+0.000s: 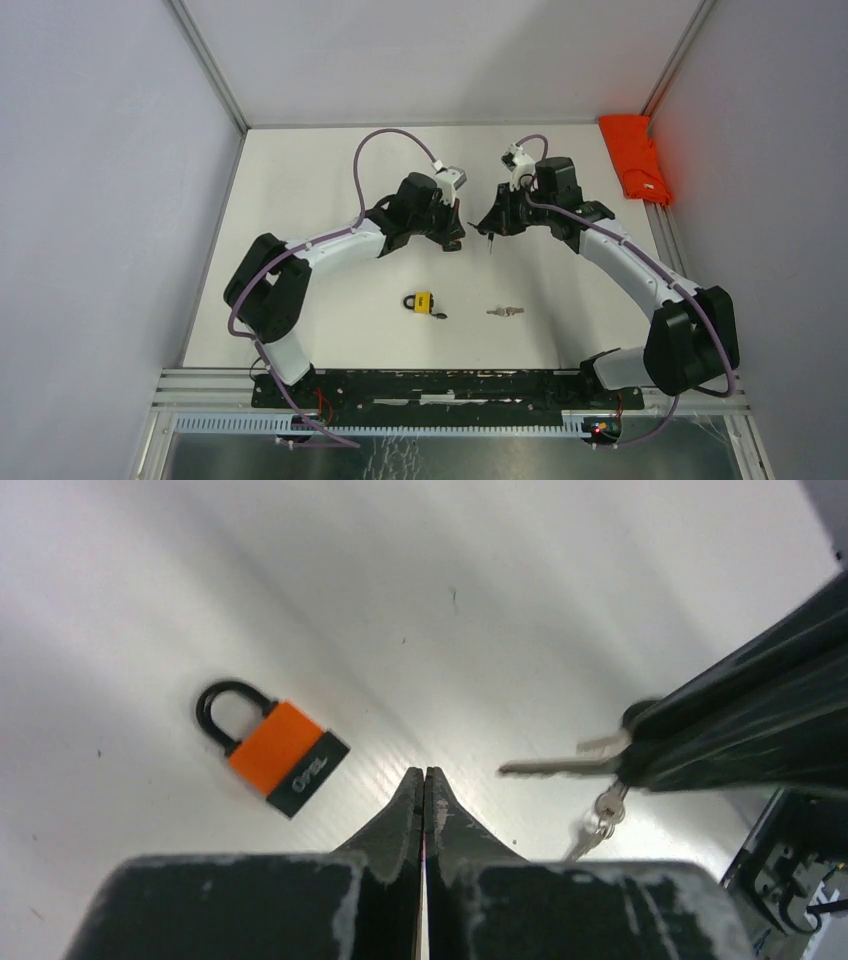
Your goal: Unlock with the key
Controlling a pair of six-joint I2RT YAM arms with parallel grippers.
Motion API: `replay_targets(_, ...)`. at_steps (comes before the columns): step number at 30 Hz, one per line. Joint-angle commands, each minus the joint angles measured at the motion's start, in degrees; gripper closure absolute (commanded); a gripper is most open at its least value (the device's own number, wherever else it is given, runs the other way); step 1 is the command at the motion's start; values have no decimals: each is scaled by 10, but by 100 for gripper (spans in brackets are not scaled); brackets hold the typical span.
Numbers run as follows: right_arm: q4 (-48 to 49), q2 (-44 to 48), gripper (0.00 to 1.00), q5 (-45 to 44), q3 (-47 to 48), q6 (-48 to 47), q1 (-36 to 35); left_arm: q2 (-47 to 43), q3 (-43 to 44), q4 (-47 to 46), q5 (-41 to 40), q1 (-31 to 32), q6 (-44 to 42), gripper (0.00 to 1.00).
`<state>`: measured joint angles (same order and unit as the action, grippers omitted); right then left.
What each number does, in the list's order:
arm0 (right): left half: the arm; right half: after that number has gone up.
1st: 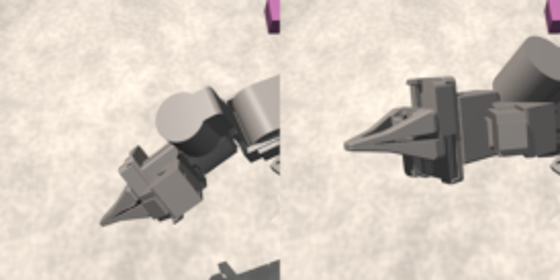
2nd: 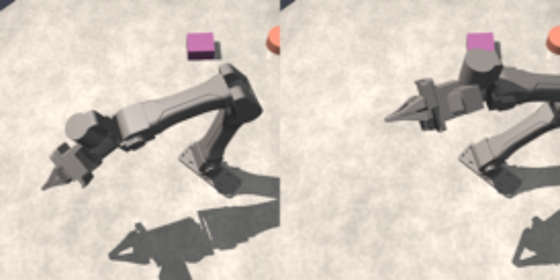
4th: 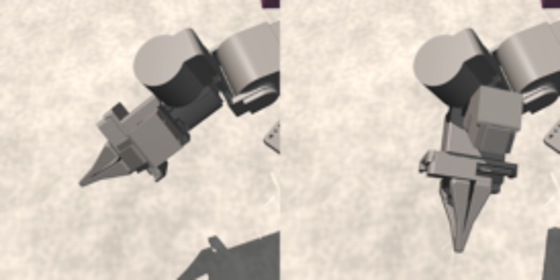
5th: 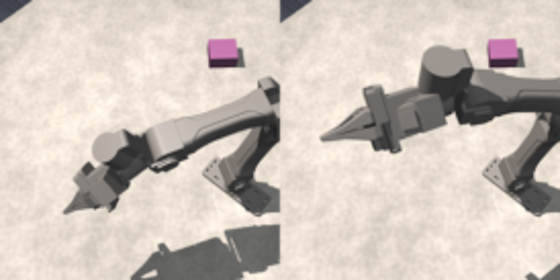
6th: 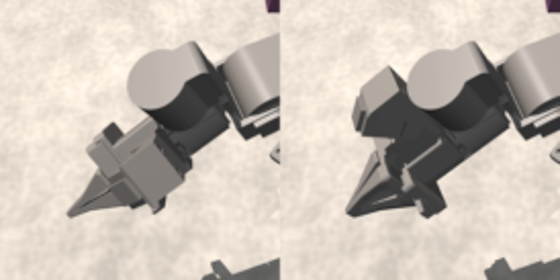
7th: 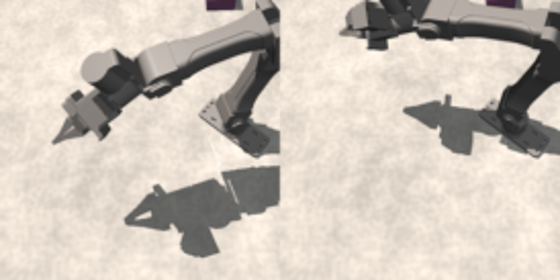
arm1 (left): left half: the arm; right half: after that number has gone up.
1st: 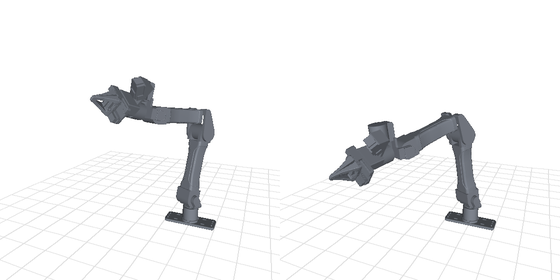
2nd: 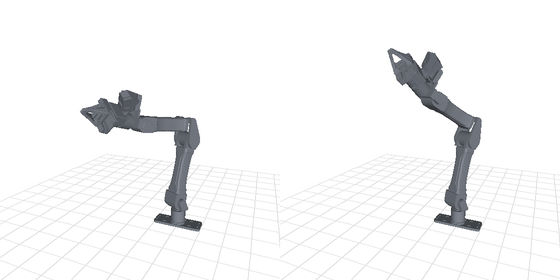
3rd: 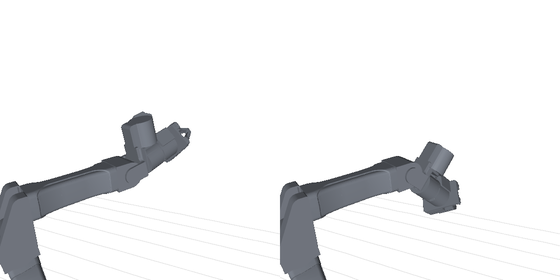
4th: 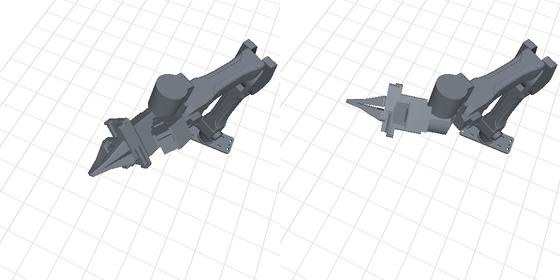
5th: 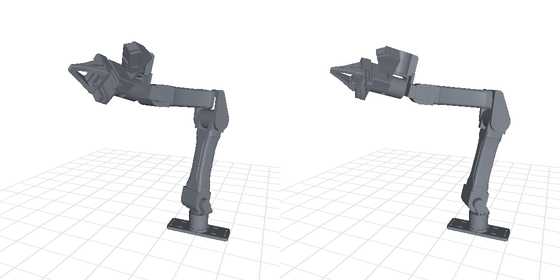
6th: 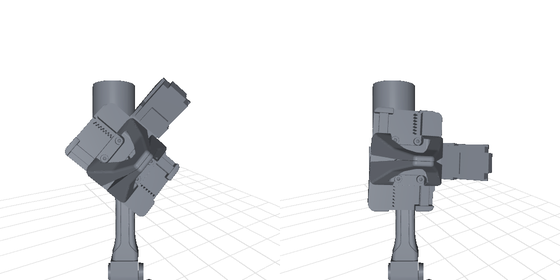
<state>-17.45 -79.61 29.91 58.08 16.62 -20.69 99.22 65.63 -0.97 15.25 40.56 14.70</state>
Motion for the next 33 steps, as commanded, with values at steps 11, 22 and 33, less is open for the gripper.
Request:
replay_targets(11, 140, 38, 100, -8, -117, 26, 8, 7, 46, 75, -139, -12, -1, 98)
replay_targets(22, 293, 34, 100, 33, -248, 106, 12, 127, 168, 149, -193, -26, -26, 98)
replay_targets(33, 290, 34, 100, 43, -251, 95, 14, 167, 195, 219, -226, -26, -26, 92)
